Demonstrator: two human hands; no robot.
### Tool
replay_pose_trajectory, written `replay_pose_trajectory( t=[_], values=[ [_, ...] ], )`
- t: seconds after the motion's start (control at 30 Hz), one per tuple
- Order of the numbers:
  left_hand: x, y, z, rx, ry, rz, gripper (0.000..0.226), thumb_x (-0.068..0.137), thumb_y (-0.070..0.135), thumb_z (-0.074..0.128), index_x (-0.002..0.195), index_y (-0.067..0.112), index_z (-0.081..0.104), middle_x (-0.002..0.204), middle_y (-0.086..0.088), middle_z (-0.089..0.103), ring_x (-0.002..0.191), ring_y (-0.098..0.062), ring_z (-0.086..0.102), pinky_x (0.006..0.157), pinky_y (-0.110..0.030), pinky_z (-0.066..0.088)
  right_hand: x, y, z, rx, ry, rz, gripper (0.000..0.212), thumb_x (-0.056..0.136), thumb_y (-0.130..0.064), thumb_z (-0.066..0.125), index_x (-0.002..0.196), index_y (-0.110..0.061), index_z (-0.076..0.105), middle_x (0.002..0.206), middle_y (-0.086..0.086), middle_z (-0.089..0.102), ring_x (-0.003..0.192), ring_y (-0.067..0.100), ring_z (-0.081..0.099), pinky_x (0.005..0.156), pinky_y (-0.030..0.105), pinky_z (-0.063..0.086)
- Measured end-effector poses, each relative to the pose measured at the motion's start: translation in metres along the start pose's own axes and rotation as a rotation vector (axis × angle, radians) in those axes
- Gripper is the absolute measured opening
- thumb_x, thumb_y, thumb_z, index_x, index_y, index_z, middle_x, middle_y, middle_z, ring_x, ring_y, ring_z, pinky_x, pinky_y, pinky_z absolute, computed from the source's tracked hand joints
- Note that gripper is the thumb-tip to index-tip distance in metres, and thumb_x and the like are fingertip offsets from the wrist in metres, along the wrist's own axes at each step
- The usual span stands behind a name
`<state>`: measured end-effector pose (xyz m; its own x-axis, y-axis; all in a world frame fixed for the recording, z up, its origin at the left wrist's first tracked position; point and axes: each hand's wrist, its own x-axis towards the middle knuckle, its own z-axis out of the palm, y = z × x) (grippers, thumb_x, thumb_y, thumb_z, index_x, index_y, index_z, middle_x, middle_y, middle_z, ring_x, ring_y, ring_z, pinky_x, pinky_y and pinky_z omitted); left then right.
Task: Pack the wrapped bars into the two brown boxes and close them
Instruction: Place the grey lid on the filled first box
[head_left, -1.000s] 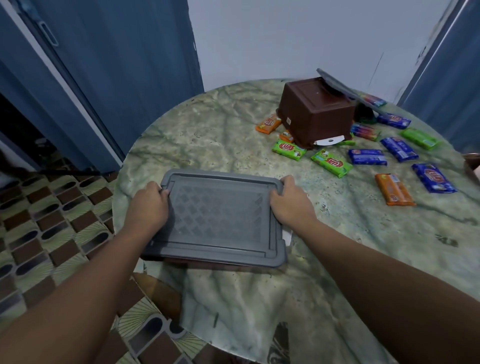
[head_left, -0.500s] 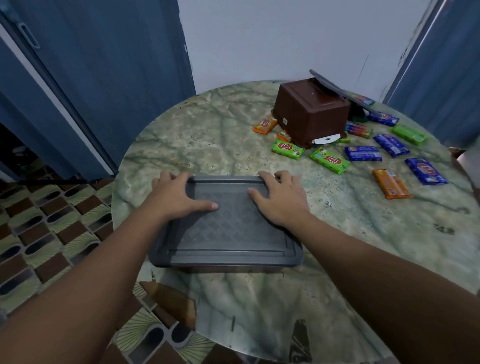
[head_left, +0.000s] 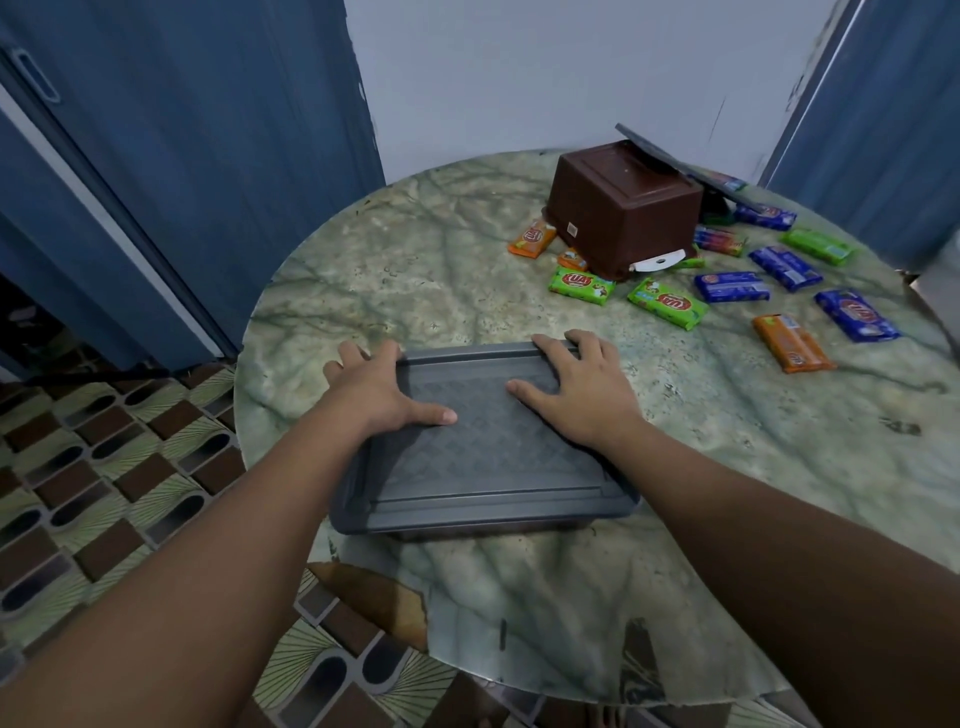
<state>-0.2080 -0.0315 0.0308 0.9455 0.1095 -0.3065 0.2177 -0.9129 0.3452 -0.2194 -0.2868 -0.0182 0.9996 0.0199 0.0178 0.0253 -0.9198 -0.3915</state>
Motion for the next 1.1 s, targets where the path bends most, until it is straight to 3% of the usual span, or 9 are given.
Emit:
replay_pose_trajectory(
  t=[0.17, 0.27, 0.37, 0.5, 0.63, 0.77, 0.93, 1.03, 1.1],
  values=[
    [-0.004, -0.024, 0.003, -0.140, 0.081, 0.065, 0.099, 0.058, 0.074, 0.082, 0.140, 0.036, 0.042, 0.140, -0.004, 0.029, 0.136, -0.031, 0.033, 0.111, -0.050, 0.038, -0.006, 0.009, -0.010, 0.342, 0.058, 0.182, 0.092, 0.089, -0.065, 0.064, 0.160, -0.021, 0.024, 0.158, 0.011, 0.030, 0.146, 0.032, 0.031, 0.117, 0.047, 0.032],
    [-0.004, -0.046, 0.008, -0.307, 0.175, -0.062, 0.100, 0.065, 0.067, 0.082, 0.144, 0.023, 0.041, 0.145, -0.011, 0.040, 0.131, -0.032, 0.046, 0.105, -0.050, 0.045, -0.011, 0.027, -0.015, 0.490, -0.044, 0.390, 0.101, 0.082, -0.069, 0.070, 0.158, -0.017, 0.027, 0.155, 0.016, 0.038, 0.138, 0.034, 0.044, 0.109, 0.045, 0.041],
    [-0.012, -0.062, 0.007, -0.506, -0.009, -0.251, 0.087, 0.076, 0.061, 0.079, 0.138, 0.008, 0.049, 0.138, -0.011, 0.053, 0.121, -0.030, 0.054, 0.100, -0.046, 0.048, -0.015, 0.034, -0.015, 0.559, -0.177, 0.480, 0.100, 0.080, -0.077, 0.065, 0.151, -0.012, 0.038, 0.146, 0.013, 0.052, 0.127, 0.032, 0.056, 0.099, 0.043, 0.049],
    [-0.021, -0.073, 0.007, -0.649, -0.166, -0.313, 0.081, 0.060, 0.070, 0.084, 0.111, 0.009, 0.067, 0.117, -0.005, 0.068, 0.108, -0.027, 0.064, 0.099, -0.049, 0.051, -0.013, 0.024, -0.014, 0.473, -0.149, 0.428, 0.066, 0.088, -0.073, 0.059, 0.120, -0.015, 0.056, 0.123, 0.009, 0.063, 0.106, 0.029, 0.060, 0.087, 0.040, 0.050],
    [-0.026, -0.060, 0.007, -0.614, -0.052, -0.236, 0.047, 0.081, 0.049, 0.081, 0.092, 0.007, 0.063, 0.100, -0.009, 0.068, 0.087, -0.025, 0.065, 0.083, -0.042, 0.055, -0.012, 0.020, -0.012, 0.478, -0.107, 0.446, 0.058, 0.090, -0.068, 0.062, 0.114, -0.016, 0.050, 0.113, 0.006, 0.061, 0.104, 0.029, 0.060, 0.091, 0.045, 0.052],
    [-0.034, -0.053, 0.004, -0.517, 0.023, -0.170, 0.038, 0.086, 0.036, 0.079, 0.081, 0.001, 0.065, 0.080, -0.011, 0.064, 0.070, -0.025, 0.058, 0.063, -0.033, 0.047, -0.017, 0.016, -0.013, 0.483, -0.067, 0.447, 0.054, 0.092, -0.063, 0.064, 0.115, -0.019, 0.044, 0.105, 0.002, 0.052, 0.097, 0.025, 0.052, 0.084, 0.038, 0.045],
    [-0.041, -0.063, -0.008, -0.861, -0.119, -0.328, 0.015, 0.098, 0.020, 0.060, 0.093, 0.008, 0.067, 0.089, -0.010, 0.073, 0.077, -0.024, 0.065, 0.067, -0.033, 0.051, -0.018, 0.016, -0.012, 0.468, -0.034, 0.433, 0.066, 0.092, -0.063, 0.063, 0.130, -0.012, 0.048, 0.104, 0.002, 0.050, 0.095, 0.024, 0.049, 0.081, 0.036, 0.041],
    [-0.038, -0.072, -0.007, -0.928, -0.147, -0.339, 0.003, 0.095, 0.011, 0.067, 0.099, 0.011, 0.067, 0.098, -0.011, 0.073, 0.085, -0.026, 0.069, 0.072, -0.035, 0.053, -0.018, 0.016, -0.013, 0.459, -0.041, 0.431, 0.065, 0.092, -0.064, 0.062, 0.128, -0.012, 0.048, 0.104, 0.003, 0.051, 0.094, 0.024, 0.050, 0.080, 0.036, 0.041],
    [-0.036, -0.073, -0.006, -0.906, -0.137, -0.320, 0.013, 0.091, 0.009, 0.073, 0.102, 0.011, 0.068, 0.101, -0.012, 0.075, 0.089, -0.027, 0.072, 0.071, -0.035, 0.054, -0.018, 0.016, -0.013, 0.453, -0.041, 0.426, 0.065, 0.092, -0.064, 0.062, 0.128, -0.012, 0.047, 0.104, 0.003, 0.052, 0.094, 0.025, 0.050, 0.080, 0.037, 0.042]
  ],
)
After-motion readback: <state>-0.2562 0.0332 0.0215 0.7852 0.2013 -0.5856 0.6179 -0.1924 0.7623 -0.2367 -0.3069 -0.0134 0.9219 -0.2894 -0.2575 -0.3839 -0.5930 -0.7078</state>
